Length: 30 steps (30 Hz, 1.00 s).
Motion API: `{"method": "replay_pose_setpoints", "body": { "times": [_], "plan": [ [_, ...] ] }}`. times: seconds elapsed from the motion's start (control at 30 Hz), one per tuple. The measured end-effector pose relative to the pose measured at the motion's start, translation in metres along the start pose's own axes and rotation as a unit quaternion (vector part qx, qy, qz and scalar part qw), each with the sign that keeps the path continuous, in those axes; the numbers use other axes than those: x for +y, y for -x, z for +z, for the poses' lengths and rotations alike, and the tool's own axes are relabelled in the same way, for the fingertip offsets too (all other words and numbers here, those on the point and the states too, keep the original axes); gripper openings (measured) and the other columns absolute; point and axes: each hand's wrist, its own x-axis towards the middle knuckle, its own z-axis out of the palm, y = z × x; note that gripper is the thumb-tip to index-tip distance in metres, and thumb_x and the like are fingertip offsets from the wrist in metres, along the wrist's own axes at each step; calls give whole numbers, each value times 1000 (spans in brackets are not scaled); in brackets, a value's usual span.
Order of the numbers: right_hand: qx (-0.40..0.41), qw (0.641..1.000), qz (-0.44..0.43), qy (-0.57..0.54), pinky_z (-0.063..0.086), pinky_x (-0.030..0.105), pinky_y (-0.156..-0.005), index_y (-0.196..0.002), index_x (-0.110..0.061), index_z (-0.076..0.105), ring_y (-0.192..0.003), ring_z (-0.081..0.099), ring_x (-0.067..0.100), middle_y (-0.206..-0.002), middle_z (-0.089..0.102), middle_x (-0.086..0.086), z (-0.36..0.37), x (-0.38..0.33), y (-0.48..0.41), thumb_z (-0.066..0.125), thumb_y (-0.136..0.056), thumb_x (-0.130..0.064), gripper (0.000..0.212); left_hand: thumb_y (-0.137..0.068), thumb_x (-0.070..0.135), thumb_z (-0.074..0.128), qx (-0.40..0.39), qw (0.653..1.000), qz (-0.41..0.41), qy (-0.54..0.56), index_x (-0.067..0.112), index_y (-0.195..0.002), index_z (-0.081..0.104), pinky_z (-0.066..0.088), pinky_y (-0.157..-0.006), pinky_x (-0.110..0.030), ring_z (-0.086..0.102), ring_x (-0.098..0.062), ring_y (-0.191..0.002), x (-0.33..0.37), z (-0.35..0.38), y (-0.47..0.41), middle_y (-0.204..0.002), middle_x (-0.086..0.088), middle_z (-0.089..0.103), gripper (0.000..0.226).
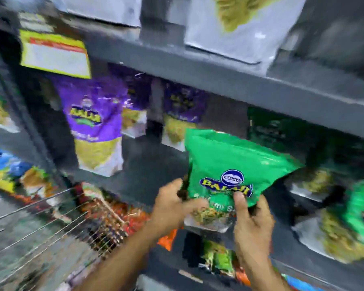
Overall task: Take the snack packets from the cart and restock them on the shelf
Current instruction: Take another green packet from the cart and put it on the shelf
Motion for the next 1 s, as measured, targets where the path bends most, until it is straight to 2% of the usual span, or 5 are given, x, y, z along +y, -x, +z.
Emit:
{"method": "replay_pose_setpoints", "body": {
  "times": [0.27, 0.47, 0.6, 0.83, 1.0],
  "plan": [
    [63, 997, -31, 34, 45, 53, -98, -116, -24, 53, -108, 58, 21, -117, 63, 8, -81, 21, -51, 54, -82, -52, 44, -58, 35, 76, -50, 998, 12, 30, 27, -87, 69, 54, -71, -24, 64, -2, -75, -14, 112, -49, -80, 10, 75, 31],
    [133, 982, -116, 62, 29, 48, -112, -135, 1, 22, -131, 37, 31, -142, 34, 25, -65, 20, -17, 62, -80, -45, 83, -59, 39, 78, -53, 998, 7, -37, 26, -123, 55, 42, -98, -15, 55, -4, -114, -17, 84, -18, -125, 7, 61, 70],
    [-77, 964, -209, 144, 38, 41, -100, -108, 28, 40, -108, 45, 32, -118, 43, 24, -21, 61, 47, 63, -74, -20, 64, -71, 30, 78, 77, 981, 30, -173, 13, -118, 62, 37, -98, -6, 53, 2, -110, -28, -28, 35, -121, -3, 64, 52],
    [-577, 752, -262, 182, 43, 24, -92, -101, -19, 66, -95, 60, 18, -99, 68, 4, 160, 85, 135, 59, -82, -25, 20, -87, 10, 65, 292, 892, -247, -241, 6, -109, 66, 47, -70, -19, 56, -6, -68, -112, -286, 154, -89, -1, 60, 23],
    [-805, 456, -211, 315, 47, 36, -97, -120, -21, 56, -111, 57, 29, -124, 60, 10, 270, 165, 202, 62, -83, -24, 38, -86, 18, 66, 222, 812, -431, -325, 3, -117, 62, 47, -92, -37, 61, -20, -108, -208, -366, 243, -115, -13, 66, 35]
  ]
}}
